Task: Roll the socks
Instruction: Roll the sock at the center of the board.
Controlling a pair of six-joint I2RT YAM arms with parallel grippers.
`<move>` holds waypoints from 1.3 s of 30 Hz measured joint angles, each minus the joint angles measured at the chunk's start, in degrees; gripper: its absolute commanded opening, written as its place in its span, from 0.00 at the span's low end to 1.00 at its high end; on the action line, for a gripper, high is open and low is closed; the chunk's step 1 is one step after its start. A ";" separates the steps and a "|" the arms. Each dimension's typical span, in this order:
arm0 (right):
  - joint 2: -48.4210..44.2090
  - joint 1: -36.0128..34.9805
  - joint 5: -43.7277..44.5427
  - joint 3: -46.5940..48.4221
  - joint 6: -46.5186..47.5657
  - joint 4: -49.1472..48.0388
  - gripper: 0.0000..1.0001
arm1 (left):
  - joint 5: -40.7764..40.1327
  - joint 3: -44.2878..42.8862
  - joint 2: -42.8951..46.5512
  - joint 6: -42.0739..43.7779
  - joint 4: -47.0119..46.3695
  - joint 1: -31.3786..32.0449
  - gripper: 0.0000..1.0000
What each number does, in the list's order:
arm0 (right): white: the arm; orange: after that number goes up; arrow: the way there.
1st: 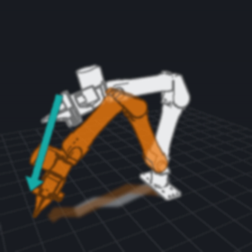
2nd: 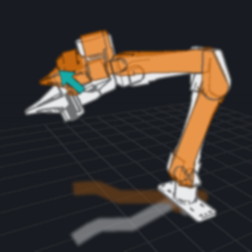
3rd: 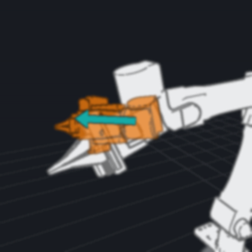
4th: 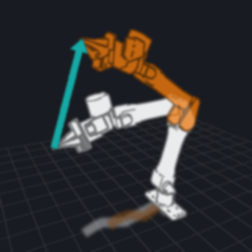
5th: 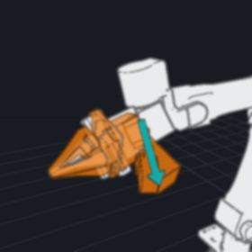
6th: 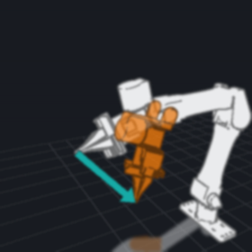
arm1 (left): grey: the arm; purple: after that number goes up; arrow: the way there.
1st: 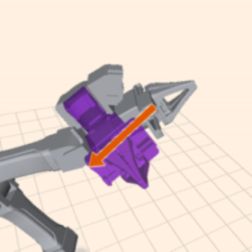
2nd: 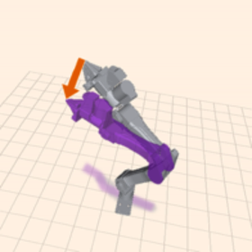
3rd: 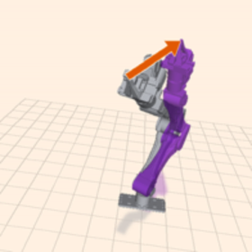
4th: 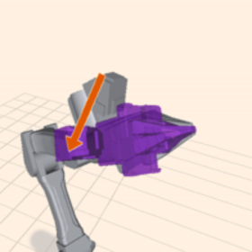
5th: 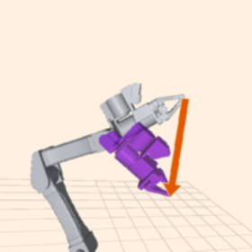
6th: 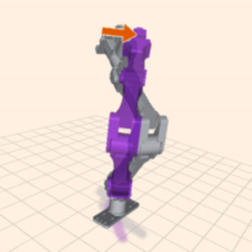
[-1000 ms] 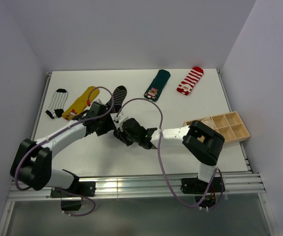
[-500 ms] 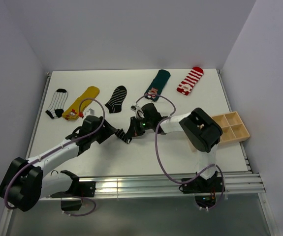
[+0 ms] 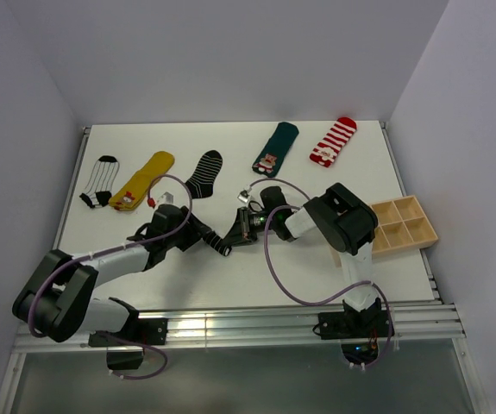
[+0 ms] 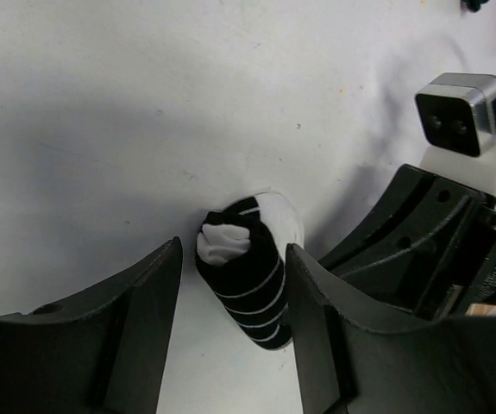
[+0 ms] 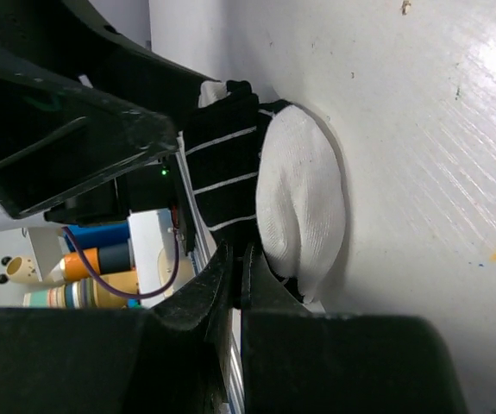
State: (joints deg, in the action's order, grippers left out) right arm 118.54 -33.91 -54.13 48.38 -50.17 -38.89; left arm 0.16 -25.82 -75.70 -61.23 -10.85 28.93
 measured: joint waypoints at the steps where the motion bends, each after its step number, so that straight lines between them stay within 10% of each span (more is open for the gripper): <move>1: 0.09 0.04 -0.13 -0.02 -0.35 -0.20 0.00 | 0.07 0.09 -0.66 0.00 -0.44 0.00 0.53; 16: 0.63 0.44 -1.05 0.31 -0.46 0.72 0.07 | 2.64 1.38 -6.67 -1.16 -8.09 -0.04 0.00; 24: -3.74 0.17 2.89 1.18 7.21 9.99 0.42 | 2.78 -3.04 -7.37 0.61 -1.29 0.00 0.00; 39: -26.29 -16.04 44.74 -0.52 30.45 26.38 0.53 | -3.39 -22.56 -12.39 7.93 27.43 3.17 0.00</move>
State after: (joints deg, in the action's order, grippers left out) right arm 92.25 -49.95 -9.39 47.86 -19.73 -12.51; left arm -3.22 -48.38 -88.09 -53.30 16.58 32.10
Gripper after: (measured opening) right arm 0.524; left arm 0.190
